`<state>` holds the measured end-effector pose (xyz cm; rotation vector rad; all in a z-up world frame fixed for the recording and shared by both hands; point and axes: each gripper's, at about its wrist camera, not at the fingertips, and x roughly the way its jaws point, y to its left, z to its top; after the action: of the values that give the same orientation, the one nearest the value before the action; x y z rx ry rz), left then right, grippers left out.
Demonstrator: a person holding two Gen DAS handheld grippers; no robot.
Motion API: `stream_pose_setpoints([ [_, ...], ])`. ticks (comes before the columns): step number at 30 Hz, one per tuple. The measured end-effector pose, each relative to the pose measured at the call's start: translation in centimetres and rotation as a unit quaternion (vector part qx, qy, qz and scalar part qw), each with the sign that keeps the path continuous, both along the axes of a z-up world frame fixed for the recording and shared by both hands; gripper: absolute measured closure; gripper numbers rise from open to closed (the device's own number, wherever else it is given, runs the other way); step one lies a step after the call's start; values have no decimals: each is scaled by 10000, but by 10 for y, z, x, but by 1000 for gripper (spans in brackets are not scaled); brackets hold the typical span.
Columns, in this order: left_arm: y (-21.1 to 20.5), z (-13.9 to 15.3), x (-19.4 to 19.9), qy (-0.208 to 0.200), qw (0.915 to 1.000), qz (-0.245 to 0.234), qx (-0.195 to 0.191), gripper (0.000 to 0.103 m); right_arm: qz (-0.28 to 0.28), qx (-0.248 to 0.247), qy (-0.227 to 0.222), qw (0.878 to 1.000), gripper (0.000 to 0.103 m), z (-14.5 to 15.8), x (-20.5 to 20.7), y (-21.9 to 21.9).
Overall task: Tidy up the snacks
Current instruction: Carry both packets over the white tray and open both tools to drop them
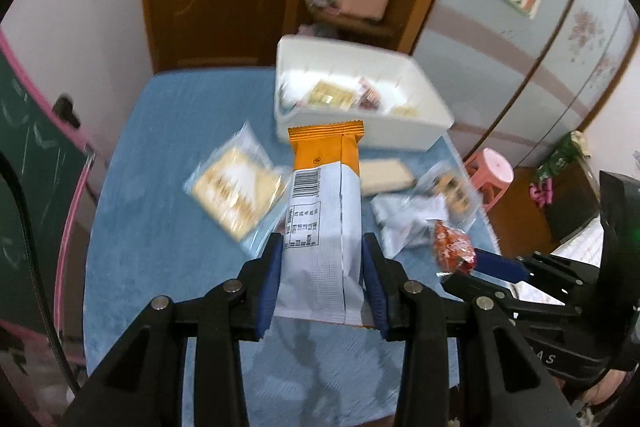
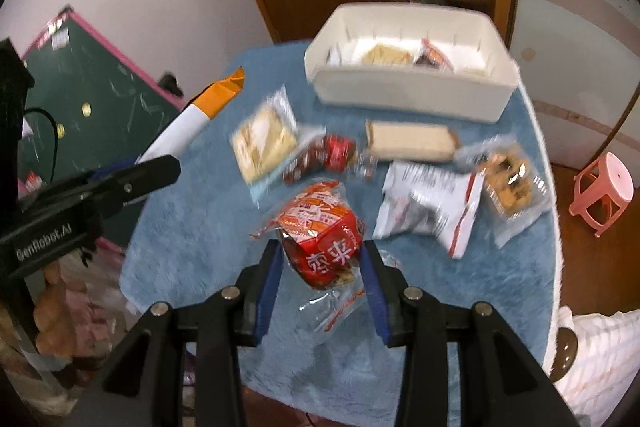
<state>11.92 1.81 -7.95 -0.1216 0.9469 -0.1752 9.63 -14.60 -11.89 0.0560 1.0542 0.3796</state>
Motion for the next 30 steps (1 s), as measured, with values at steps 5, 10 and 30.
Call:
stream_pose_setpoints([
  [5, -18, 38, 25, -392, 9991, -179, 4, 66, -154, 104, -436, 9989, 63, 38, 22, -14],
  [10, -33, 70, 60, -770, 9967, -229, 147, 66, -291, 109, -914, 9953, 63, 79, 58, -30],
  [30, -81, 86, 245, -939, 9941, 104, 530, 65, -991, 280, -1105, 9885, 62, 114, 238, -81],
])
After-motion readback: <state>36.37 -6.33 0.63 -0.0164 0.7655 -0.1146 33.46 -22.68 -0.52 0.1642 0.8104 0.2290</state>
